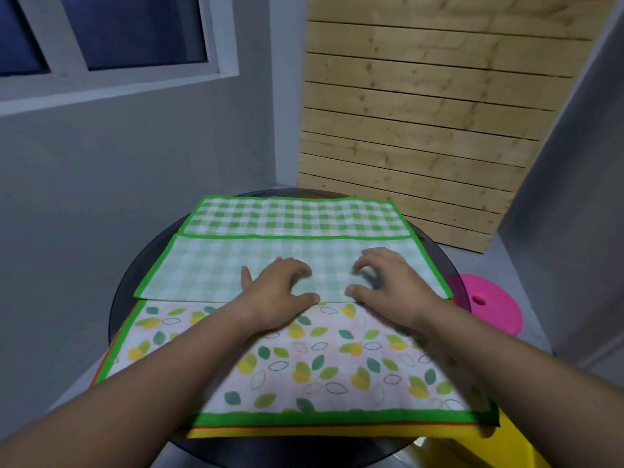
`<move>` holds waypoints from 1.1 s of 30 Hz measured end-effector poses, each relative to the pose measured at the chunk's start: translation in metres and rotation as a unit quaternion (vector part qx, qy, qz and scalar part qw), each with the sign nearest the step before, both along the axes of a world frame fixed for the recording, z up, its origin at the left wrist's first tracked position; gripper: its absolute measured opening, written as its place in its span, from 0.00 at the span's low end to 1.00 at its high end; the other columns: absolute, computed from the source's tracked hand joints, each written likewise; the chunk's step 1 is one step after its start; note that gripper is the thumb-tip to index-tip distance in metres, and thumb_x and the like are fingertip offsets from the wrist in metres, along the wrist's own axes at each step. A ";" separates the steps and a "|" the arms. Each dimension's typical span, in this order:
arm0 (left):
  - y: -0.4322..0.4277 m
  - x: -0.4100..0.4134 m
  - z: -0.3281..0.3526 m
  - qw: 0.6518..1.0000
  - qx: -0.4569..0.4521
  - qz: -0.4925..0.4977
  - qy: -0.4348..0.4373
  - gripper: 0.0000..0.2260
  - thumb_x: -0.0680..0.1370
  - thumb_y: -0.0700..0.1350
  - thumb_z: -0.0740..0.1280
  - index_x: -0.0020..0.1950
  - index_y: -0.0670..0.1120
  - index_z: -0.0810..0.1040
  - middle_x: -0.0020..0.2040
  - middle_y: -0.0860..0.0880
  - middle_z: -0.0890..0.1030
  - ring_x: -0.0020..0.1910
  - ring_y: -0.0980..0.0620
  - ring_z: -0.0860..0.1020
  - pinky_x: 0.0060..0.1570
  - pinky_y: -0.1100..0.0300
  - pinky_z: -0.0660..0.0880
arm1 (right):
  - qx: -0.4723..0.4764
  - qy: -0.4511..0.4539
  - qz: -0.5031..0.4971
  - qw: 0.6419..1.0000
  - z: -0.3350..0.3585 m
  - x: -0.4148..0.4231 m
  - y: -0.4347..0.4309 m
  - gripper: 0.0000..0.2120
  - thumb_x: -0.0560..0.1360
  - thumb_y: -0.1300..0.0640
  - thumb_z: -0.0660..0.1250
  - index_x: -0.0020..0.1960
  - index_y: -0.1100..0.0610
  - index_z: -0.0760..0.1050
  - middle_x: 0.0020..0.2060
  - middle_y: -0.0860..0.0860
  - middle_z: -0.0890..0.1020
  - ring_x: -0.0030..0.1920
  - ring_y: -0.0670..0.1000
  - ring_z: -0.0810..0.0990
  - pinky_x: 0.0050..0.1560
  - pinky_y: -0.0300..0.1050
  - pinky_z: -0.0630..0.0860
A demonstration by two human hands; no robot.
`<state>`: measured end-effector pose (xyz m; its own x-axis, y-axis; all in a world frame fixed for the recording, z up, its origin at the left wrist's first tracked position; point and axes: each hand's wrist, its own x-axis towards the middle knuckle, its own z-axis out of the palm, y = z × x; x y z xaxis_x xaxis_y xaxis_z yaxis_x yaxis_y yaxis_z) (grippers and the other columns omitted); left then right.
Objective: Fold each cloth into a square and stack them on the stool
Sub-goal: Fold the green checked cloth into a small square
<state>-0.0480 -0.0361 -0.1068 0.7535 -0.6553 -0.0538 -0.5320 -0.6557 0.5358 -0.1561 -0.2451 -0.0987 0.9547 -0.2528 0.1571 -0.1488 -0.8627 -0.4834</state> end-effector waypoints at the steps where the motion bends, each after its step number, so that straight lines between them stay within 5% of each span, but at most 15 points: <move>1: 0.004 0.003 0.004 0.999 -0.036 0.001 -0.004 0.15 0.74 0.61 0.71 0.58 0.60 0.78 0.67 0.59 0.74 0.72 0.54 0.68 0.76 0.37 0.47 | 0.033 -0.010 0.034 0.999 0.004 0.002 0.007 0.13 0.71 0.44 0.74 0.53 0.47 0.80 0.64 0.46 0.74 0.70 0.46 0.66 0.68 0.41 0.62; 3: 0.014 0.010 0.008 0.996 -0.085 -0.015 -0.035 0.10 0.70 0.59 0.76 0.46 0.58 0.82 0.54 0.62 0.79 0.62 0.59 0.74 0.72 0.42 0.62 | 0.066 0.004 0.072 0.995 0.005 0.006 0.017 0.07 0.69 0.47 0.77 0.45 0.45 0.82 0.61 0.44 0.76 0.68 0.44 0.68 0.69 0.44 0.65; 5: 0.022 0.015 0.007 0.994 -0.103 -0.024 -0.029 0.08 0.68 0.58 0.78 0.42 0.59 0.84 0.53 0.63 0.78 0.63 0.61 0.72 0.69 0.46 0.66 | 0.071 0.020 0.082 0.994 0.001 0.010 0.021 0.05 0.68 0.48 0.77 0.42 0.42 0.82 0.60 0.42 0.77 0.67 0.44 0.68 0.70 0.45 0.65; 15: 0.032 0.019 -0.002 0.992 -0.121 -0.020 0.036 0.04 0.69 0.57 0.78 0.42 0.63 0.86 0.61 0.63 0.77 0.64 0.62 0.72 0.70 0.48 0.67 | -0.028 0.010 0.113 0.993 -0.010 0.014 0.022 0.04 0.76 0.49 0.69 0.45 0.44 0.83 0.62 0.41 0.76 0.66 0.43 0.67 0.68 0.53 0.67; 23: 0.047 0.009 0.012 0.989 -0.127 -0.062 -0.031 0.05 0.71 0.55 0.77 0.45 0.58 0.87 0.57 0.62 0.81 0.62 0.66 0.72 0.69 0.52 0.69 | 0.029 -0.024 0.101 0.994 0.005 -0.008 0.029 0.06 0.76 0.50 0.69 0.41 0.42 0.80 0.63 0.39 0.76 0.67 0.40 0.67 0.69 0.43 0.66; 33: 0.066 -0.041 0.027 0.988 -0.005 -0.152 -0.020 0.08 0.72 0.58 0.74 0.44 0.55 0.85 0.62 0.60 0.75 0.64 0.66 0.69 0.66 0.61 0.66 | 0.035 0.130 0.178 0.975 0.025 -0.052 0.050 0.05 0.71 0.44 0.72 0.41 0.44 0.83 0.56 0.36 0.78 0.61 0.34 0.72 0.64 0.40 0.70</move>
<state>-0.0890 0.0302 -0.0797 0.5233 -0.8519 -0.0204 -0.7240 -0.4570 0.5167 -0.2083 -0.1948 -0.0736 0.9892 0.1006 -0.1068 0.0292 -0.8484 -0.5286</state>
